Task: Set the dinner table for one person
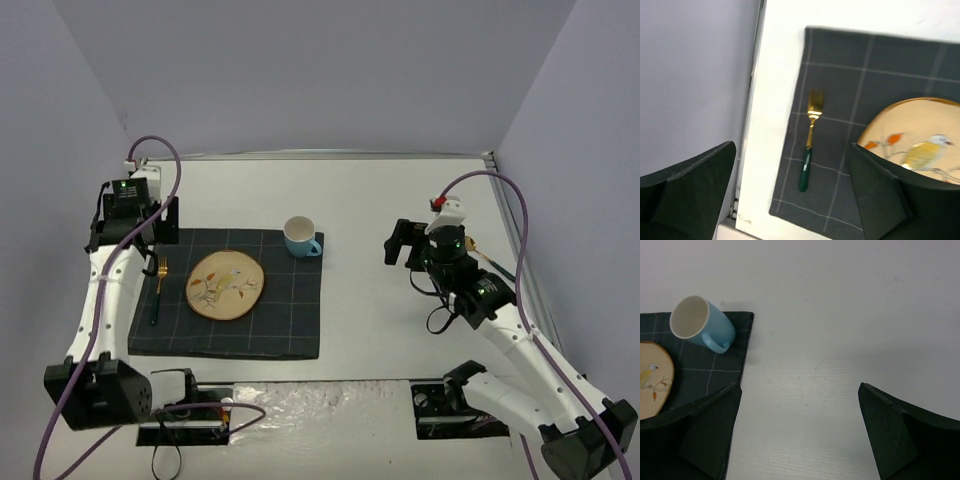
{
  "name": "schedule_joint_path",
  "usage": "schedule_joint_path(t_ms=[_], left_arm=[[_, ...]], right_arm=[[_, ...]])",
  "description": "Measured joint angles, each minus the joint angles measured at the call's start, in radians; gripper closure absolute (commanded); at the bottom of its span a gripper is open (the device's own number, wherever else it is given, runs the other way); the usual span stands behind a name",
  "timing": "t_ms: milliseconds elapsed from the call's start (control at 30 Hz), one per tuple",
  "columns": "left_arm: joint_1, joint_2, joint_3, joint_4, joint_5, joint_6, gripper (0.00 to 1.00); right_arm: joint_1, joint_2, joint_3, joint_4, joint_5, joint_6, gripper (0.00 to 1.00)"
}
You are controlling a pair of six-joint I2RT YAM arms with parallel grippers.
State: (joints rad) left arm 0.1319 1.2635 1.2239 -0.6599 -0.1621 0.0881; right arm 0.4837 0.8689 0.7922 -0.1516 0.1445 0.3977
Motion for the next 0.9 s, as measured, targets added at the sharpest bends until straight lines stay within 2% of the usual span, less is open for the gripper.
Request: schedule_joint_path(t_ms=[133, 267, 600, 767, 900], left_arm=[[-0.138, -0.124, 0.013, -0.002, -0.009, -0.076, 0.03], [-0.188, -0.189, 0.008, -0.002, 0.018, -0.145, 0.03], [-0.371, -0.211, -0.123, 0.055, 0.057, -0.235, 0.03], [-0.42, -0.237, -0.212, 0.068, 0.054, -0.246, 0.03], [-0.463, -0.256, -0.222, 0.07, 0.029, -0.244, 0.03]], right_arm=[[-0.05, 0.085, 0.043, -0.038, 0.038, 0.022, 0.0], [-0.133, 0.159, 0.075, -0.057, 0.044, 0.029, 0.0], [-0.475, 0.363, 0.102, -0.084, -0.021, 0.044, 0.0], [-0.603, 0.461, 0.143, -0.101, -0.041, 0.014, 0.0], [-0.663, 0.55, 0.198, -0.108, -0.043, -0.018, 0.0]])
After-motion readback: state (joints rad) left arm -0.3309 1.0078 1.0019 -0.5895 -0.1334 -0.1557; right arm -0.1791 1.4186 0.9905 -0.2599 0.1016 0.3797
